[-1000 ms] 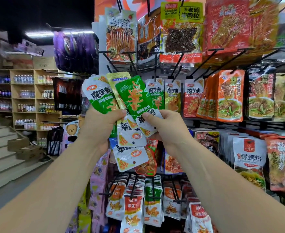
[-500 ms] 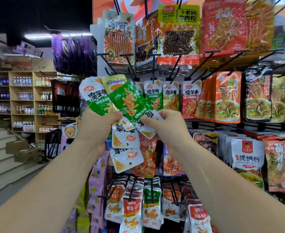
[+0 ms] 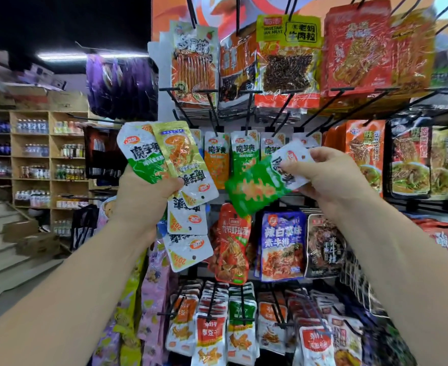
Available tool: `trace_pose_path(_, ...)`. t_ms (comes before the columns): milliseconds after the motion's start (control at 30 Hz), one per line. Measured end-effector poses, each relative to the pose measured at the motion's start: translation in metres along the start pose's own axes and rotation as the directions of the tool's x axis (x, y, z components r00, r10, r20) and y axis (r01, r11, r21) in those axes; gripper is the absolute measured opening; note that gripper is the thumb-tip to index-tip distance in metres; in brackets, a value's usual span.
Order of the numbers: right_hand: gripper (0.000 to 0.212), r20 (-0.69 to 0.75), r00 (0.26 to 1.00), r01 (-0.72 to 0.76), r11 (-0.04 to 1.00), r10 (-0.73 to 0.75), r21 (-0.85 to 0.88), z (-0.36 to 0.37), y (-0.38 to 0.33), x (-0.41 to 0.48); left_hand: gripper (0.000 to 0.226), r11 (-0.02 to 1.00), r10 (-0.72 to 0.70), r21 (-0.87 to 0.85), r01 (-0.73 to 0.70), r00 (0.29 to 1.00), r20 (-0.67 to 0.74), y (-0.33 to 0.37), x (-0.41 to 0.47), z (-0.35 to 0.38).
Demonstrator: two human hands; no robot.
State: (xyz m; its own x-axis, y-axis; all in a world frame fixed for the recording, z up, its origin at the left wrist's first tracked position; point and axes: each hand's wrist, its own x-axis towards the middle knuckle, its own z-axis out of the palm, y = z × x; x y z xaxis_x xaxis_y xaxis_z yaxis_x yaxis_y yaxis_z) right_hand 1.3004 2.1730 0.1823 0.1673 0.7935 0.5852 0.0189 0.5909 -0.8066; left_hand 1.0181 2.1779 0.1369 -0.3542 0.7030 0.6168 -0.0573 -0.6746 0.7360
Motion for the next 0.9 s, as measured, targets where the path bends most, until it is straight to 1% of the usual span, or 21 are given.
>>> trace_pose_path(67,0.024,-0.020,1.000,-0.006,1.000,0.006,0.009,-0.003,-0.004,0.003,0.046,1.000,-0.004,-0.015,0.004,1.000,0.007,0.000,0.002,0.001)
trace_pose_path(133,0.024,-0.062,0.998,-0.006,1.000,0.006,0.004,-0.005,-0.007,0.004,0.042,1.000,-0.002,-0.011,0.002,1.000,0.017,0.000,0.003,0.004)
trace_pose_path(200,0.015,-0.110,0.994,0.010,1.000,-0.010,0.003,-0.006,-0.005,0.006,0.037,1.000,0.020,0.016,-0.021,1.000,0.024,-0.001,0.005,0.006)
trace_pose_path(267,0.006,-0.150,0.988,0.030,1.000,-0.030,-0.005,-0.005,-0.003,0.009,0.038,0.999,0.032,0.031,-0.032,0.999,0.027,-0.002,0.009,0.008)
trace_pose_path(333,0.012,-0.178,0.983,0.039,0.999,-0.045,-0.036,-0.003,-0.003,0.015,0.039,0.998,0.035,0.049,-0.037,0.999,0.037,-0.001,0.014,0.009)
trace_pose_path(400,0.023,-0.178,0.982,0.057,0.997,-0.064,-0.048,0.001,-0.007,0.025,0.036,0.998,0.047,0.049,-0.049,0.998,0.047,0.002,0.020,0.009)
trace_pose_path(500,0.060,-0.148,0.979,0.126,0.987,-0.139,-0.096,0.015,-0.012,0.044,0.038,0.995,0.069,0.060,-0.074,0.994,0.080,0.003,0.026,0.008)
trace_pose_path(533,0.065,-0.137,0.977,0.151,0.983,-0.165,-0.106,0.022,-0.013,0.049,0.038,0.995,0.070,0.068,-0.076,0.994,0.086,0.002,0.027,0.008)
trace_pose_path(600,0.064,-0.103,0.972,0.199,0.972,-0.213,-0.127,0.038,-0.015,0.054,0.042,0.995,0.060,0.076,-0.068,0.993,0.097,-0.001,0.028,0.008)
trace_pose_path(667,0.055,-0.074,0.969,0.224,0.962,-0.237,-0.159,0.052,-0.018,0.054,0.041,0.997,0.042,0.056,-0.047,0.994,0.097,-0.005,0.029,0.008)
trace_pose_path(733,0.047,-0.087,0.958,0.249,0.944,-0.272,-0.215,0.063,-0.020,0.056,0.039,0.999,0.023,0.023,-0.025,0.996,0.081,-0.006,0.029,0.007)
trace_pose_path(767,0.047,-0.092,0.954,0.259,0.937,-0.287,-0.236,0.067,-0.020,0.058,0.040,1.000,0.017,0.017,-0.018,0.997,0.079,-0.007,0.029,0.006)
trace_pose_path(900,0.054,-0.099,0.947,0.280,0.935,-0.307,-0.218,0.079,-0.019,0.068,0.037,0.999,0.020,0.026,-0.023,0.994,0.110,-0.009,0.031,0.005)
